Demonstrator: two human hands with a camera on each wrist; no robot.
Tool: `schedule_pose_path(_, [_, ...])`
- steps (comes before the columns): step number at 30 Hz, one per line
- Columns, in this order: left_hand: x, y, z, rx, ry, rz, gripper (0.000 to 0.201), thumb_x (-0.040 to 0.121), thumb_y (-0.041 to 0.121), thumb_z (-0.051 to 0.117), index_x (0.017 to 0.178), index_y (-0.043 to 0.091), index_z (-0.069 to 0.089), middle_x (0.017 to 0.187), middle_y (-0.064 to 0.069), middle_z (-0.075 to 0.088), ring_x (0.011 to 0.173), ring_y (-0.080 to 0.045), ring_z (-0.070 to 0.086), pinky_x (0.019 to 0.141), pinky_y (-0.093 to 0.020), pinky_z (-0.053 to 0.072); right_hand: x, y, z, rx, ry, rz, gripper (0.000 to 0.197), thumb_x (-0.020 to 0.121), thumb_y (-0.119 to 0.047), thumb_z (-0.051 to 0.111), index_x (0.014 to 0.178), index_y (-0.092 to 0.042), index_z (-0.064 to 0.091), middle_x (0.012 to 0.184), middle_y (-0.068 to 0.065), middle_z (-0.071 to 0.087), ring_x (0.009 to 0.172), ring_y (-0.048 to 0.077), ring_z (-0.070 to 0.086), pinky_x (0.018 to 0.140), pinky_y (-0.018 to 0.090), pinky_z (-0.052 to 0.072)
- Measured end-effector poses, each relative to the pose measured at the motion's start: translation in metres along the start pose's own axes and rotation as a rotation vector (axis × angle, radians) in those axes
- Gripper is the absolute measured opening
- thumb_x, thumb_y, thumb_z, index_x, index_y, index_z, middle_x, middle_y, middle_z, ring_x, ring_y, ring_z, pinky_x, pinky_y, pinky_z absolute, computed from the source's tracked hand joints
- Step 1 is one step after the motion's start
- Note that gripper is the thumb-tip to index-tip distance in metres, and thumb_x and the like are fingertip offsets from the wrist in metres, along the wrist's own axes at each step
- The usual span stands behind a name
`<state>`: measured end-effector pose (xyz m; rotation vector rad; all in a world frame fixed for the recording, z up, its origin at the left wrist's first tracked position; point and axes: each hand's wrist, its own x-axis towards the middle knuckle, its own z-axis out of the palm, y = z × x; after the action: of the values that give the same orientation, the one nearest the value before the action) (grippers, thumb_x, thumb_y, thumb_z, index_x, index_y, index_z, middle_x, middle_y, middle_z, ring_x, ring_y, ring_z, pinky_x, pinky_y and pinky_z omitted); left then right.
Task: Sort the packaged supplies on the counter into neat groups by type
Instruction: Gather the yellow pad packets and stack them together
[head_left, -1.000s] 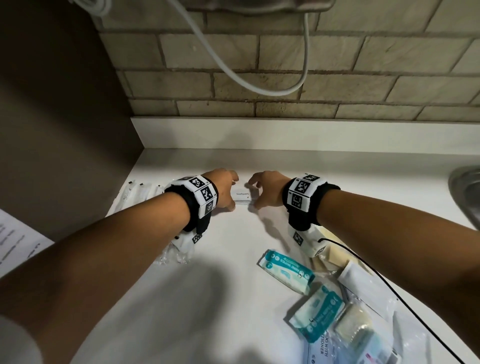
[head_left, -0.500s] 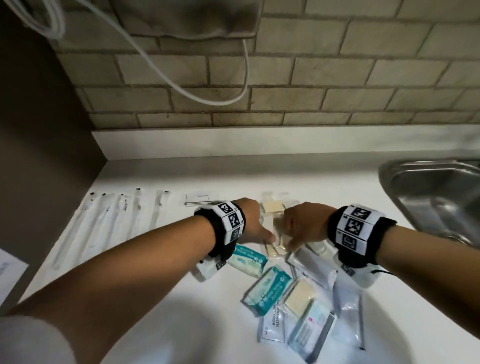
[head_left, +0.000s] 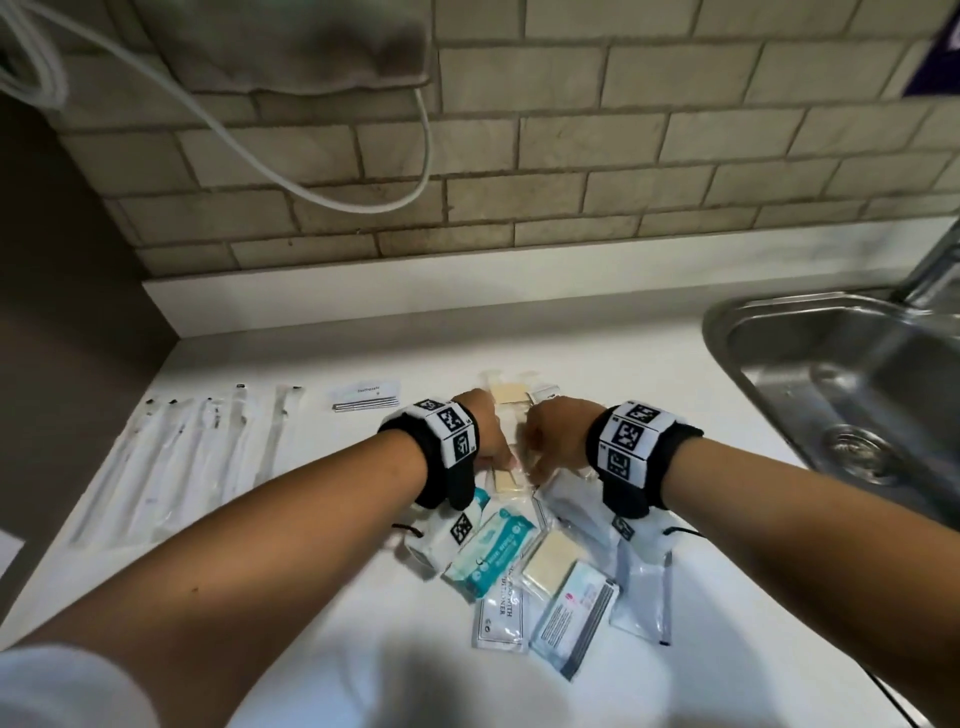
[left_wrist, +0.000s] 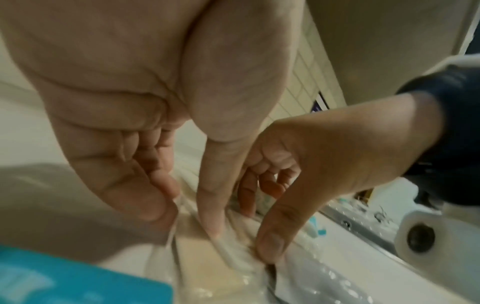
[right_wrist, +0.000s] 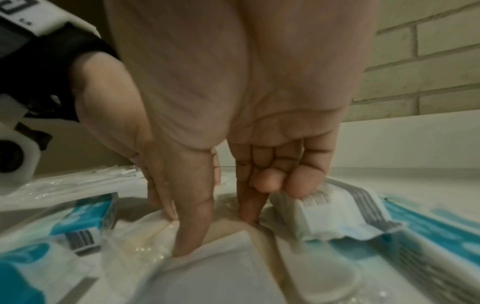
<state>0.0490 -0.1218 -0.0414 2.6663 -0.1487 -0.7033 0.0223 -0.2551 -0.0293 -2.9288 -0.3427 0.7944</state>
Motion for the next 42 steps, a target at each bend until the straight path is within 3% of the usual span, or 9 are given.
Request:
schedule_pose_path(6, [-0.012,-0.006,-0.010,-0.251,0.042,-0.086,0.038,0.068,0.014,0.087,0.057,0.015,0.051,0.036,0.007,0.054,0.038,-0.008,0.053,0.038,-0.018,0.040,0.000,-0.004,-0.003,-0.043,-0.013,0.033,0.046,0.073,-0.038,0.080,0.110,-0.014,0.067,0.106,0.001,0.069,0.100,0.022,0.064,0.091,0.034,0.052])
schedule_pose_path(11, [-0.024,-0.013,-0.022,-0.231,0.084,-0.039,0.034,0.069,0.028,0.087,0.073,0.010,0.057,0.073,-0.006,0.059,0.070,-0.019,0.052,0.063,-0.026,0.040,0.000,-0.005,-0.008,-0.047,0.037,0.027,0.052,0.069,-0.039,0.082,0.107,-0.009,0.065,0.106,0.007,0.068,0.099,0.026,0.063,0.085,0.035,0.052])
schedule_pose_path(17, [-0.032,-0.023,-0.027,-0.409,0.271,0.026,0.025,0.069,0.014,0.084,0.082,0.016,0.062,0.091,-0.008,0.068,0.082,-0.023,0.063,0.079,-0.035,0.055,-0.012,-0.013,-0.017,0.156,0.269,-0.098,0.039,0.074,-0.030,0.077,0.100,-0.015,0.051,0.096,0.002,0.057,0.087,0.023,0.054,0.066,0.028,0.043])
schedule_pose_path(22, [-0.043,-0.018,-0.024,-0.592,0.293,0.170,0.016,0.088,0.004,0.059,0.095,0.016,0.068,0.080,-0.005,0.064,0.067,-0.016,0.055,0.055,-0.021,0.045,-0.023,-0.026,-0.023,0.236,0.377,-0.227,0.043,0.069,-0.029,0.083,0.087,-0.015,0.047,0.087,0.003,0.057,0.079,0.022,0.052,0.065,0.029,0.039])
schedule_pose_path(28, [-0.050,-0.018,-0.016,-0.803,0.381,0.168,0.017,0.090,0.018,0.066,0.104,0.010,0.072,0.072,-0.002,0.063,0.047,-0.001,0.053,0.041,-0.012,0.040,-0.035,-0.026,-0.023,0.400,0.513,-0.322,0.047,0.055,-0.021,0.091,0.084,-0.013,0.055,0.079,0.006,0.064,0.071,0.023,0.057,0.062,0.033,0.046])
schedule_pose_path(32, [-0.057,-0.016,-0.012,-0.804,0.322,0.156,0.025,0.089,0.029,0.067,0.091,0.004,0.072,0.071,-0.008,0.062,0.058,-0.014,0.052,0.051,-0.020,0.043,-0.044,-0.020,-0.023,0.375,0.525,-0.368,0.045,0.055,-0.021,0.092,0.074,-0.014,0.052,0.062,-0.007,0.052,0.055,0.010,0.045,0.050,0.023,0.035])
schedule_pose_path(37, [-0.069,-0.015,-0.005,-0.963,0.230,0.152,0.034,0.078,0.025,0.066,0.091,-0.007,0.070,0.068,-0.009,0.055,0.063,-0.020,0.047,0.058,-0.028,0.037,-0.049,-0.013,-0.019,0.393,0.577,-0.375,0.047,0.054,-0.030,0.093,0.072,-0.013,0.052,0.062,-0.004,0.051,0.053,0.012,0.041,0.051,0.026,0.034])
schedule_pose_path(40, [-0.079,-0.012,-0.002,-0.945,0.076,0.229,0.011,0.085,0.012,0.065,0.083,0.002,0.070,0.070,-0.007,0.064,0.062,-0.015,0.058,0.059,-0.020,0.045,-0.049,-0.008,-0.016,0.336,0.581,-0.328,0.046,0.057,-0.033,0.090,0.067,-0.014,0.050,0.058,-0.004,0.049,0.051,0.011,0.039,0.050,0.027,0.031])
schedule_pose_path(42, [-0.081,-0.012,0.001,-0.851,0.022,0.259,0.008,0.084,0.007,0.068,0.091,0.008,0.072,0.083,-0.006,0.070,0.076,-0.015,0.064,0.074,-0.023,0.050,-0.049,-0.004,-0.014,0.308,0.570,-0.303,0.040,0.060,-0.031,0.088,0.064,-0.014,0.052,0.056,-0.005,0.049,0.049,0.010,0.040,0.051,0.027,0.033])
